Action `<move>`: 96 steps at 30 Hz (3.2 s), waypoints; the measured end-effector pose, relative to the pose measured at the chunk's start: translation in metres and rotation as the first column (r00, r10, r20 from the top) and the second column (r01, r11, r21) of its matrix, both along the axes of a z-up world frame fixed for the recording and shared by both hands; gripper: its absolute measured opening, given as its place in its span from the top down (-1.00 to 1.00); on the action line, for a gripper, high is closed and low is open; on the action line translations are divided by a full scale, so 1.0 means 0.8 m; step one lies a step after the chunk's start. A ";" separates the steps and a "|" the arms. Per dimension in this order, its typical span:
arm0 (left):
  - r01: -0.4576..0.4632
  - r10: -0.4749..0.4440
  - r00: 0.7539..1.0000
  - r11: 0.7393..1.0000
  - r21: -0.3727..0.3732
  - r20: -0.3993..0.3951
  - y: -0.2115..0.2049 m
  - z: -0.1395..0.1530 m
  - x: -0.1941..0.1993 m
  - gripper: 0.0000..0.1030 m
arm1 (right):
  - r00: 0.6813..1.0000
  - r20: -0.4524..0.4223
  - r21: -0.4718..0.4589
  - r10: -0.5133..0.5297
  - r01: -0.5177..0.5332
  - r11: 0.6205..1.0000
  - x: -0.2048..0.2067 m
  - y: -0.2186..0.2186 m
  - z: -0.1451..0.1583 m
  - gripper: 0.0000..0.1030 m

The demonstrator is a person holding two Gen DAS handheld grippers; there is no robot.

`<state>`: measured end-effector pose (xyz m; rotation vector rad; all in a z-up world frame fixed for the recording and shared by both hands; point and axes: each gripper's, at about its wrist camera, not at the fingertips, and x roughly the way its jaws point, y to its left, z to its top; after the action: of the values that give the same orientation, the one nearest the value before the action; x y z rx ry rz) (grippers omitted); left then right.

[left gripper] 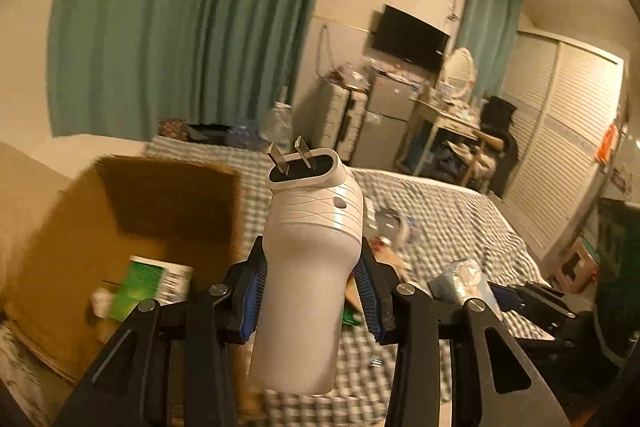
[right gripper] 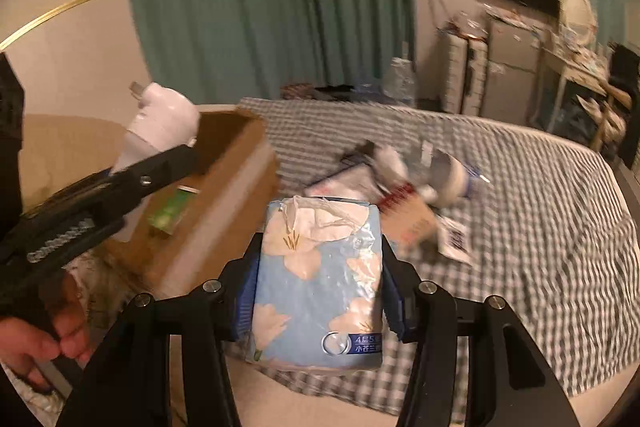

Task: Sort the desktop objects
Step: 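Carry the white device and tissue pack with both tools to the cardboard box, then open both tools to drop the device and tissue pack into the box, then move both tools back over the items on the bed, then grasp the green plastic packet with the left tool while the right tool grasps the white sachet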

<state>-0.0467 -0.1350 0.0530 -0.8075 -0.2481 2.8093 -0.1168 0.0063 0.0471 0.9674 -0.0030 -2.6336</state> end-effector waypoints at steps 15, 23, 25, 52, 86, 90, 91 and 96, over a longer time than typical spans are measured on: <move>-0.172 0.181 0.975 0.982 -0.078 0.129 -0.134 -0.059 -0.037 0.19 | 0.975 0.090 -0.117 0.201 -0.190 0.975 -0.095 -0.156 -0.005 0.00; -0.207 0.226 0.957 0.971 -0.117 0.182 -0.144 -0.098 -0.038 -0.61 | 0.987 0.060 -0.134 0.151 -0.142 0.981 -0.105 -0.162 -0.008 -0.50; -0.215 0.233 0.961 0.969 -0.123 0.150 -0.139 -0.094 -0.033 -0.81 | 0.990 0.044 -0.130 0.132 -0.126 0.984 -0.101 -0.154 -0.003 -0.58; 0.058 -0.043 0.992 0.991 -0.124 0.122 0.125 -0.079 0.007 -1.00 | 0.938 0.087 -0.045 -0.336 0.341 0.939 0.005 0.189 -0.068 -0.58; 0.084 -0.042 0.952 0.988 -0.127 0.304 0.156 -0.259 -0.129 -0.90 | 0.942 0.237 -0.050 -0.238 0.256 0.965 -0.183 0.199 -0.208 -0.38; 0.124 -0.085 0.953 0.985 -0.121 0.292 0.156 -0.257 -0.125 -0.32 | 0.951 0.230 -0.048 -0.207 0.224 0.973 -0.183 0.192 -0.210 0.00; 0.129 -0.089 0.951 0.984 -0.121 0.296 0.155 -0.256 -0.124 -0.25 | 0.955 0.223 -0.044 -0.194 0.208 0.977 -0.181 0.190 -0.206 0.12; 0.149 -0.117 0.945 0.985 -0.085 0.305 0.141 -0.253 -0.112 -0.04 | 0.958 0.222 -0.023 -0.183 0.193 0.981 -0.173 0.183 -0.200 0.50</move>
<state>-0.1363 -0.0221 -0.1494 -1.2286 -0.0847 2.5838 -0.2548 0.1529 -0.1127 1.2960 -0.2159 -2.6657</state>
